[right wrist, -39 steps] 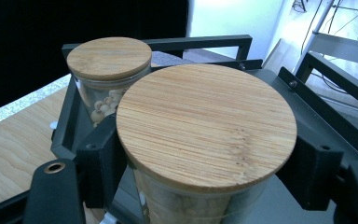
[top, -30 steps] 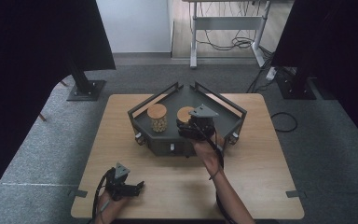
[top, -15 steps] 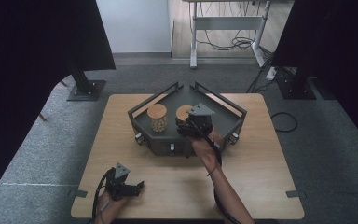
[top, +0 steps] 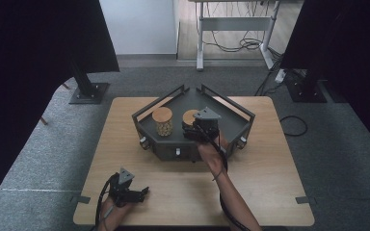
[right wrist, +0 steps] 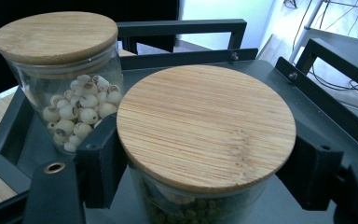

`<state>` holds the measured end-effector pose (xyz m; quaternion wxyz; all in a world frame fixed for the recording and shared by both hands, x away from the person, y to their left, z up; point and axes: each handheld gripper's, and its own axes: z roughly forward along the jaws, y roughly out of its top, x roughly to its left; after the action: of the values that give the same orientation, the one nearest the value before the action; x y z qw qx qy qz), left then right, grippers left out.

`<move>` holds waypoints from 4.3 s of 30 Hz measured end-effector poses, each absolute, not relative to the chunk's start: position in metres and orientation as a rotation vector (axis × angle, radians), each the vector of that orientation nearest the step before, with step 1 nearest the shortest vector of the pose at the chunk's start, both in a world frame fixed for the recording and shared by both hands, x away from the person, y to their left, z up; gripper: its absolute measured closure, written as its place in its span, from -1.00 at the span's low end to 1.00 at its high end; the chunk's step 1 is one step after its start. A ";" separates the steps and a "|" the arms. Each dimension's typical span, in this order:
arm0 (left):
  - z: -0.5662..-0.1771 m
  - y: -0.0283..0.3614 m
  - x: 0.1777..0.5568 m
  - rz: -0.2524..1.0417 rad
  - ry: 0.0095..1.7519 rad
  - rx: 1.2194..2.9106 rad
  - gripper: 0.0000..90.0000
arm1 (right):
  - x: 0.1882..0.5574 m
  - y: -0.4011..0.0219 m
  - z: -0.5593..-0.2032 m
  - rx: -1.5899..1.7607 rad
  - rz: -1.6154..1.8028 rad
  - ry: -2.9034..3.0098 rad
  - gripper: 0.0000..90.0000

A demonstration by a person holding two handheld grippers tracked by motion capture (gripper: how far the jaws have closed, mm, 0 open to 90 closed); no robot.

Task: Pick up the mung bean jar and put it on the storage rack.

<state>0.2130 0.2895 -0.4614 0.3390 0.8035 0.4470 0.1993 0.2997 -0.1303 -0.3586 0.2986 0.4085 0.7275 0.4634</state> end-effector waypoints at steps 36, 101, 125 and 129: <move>-0.461 0.289 0.213 0.519 1.164 2.092 -0.96 | 0.310 -0.132 -0.353 1.044 1.200 2.028 -0.96; -0.462 0.288 0.213 0.523 1.171 2.088 -0.96 | 0.259 -0.191 -0.354 1.084 1.186 2.006 -1.00; -0.462 0.288 0.212 0.523 1.172 2.084 -0.96 | 0.235 -0.213 -0.362 1.069 1.192 1.984 -1.00; -0.462 0.288 0.213 0.523 1.170 2.089 -0.96 | 0.231 -0.217 -0.363 1.066 1.186 1.980 -0.99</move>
<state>0.2126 0.2880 -0.4617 0.3386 0.8020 0.4491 0.2008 0.2308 -0.2168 -0.3627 0.2952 0.4006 0.7442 0.4456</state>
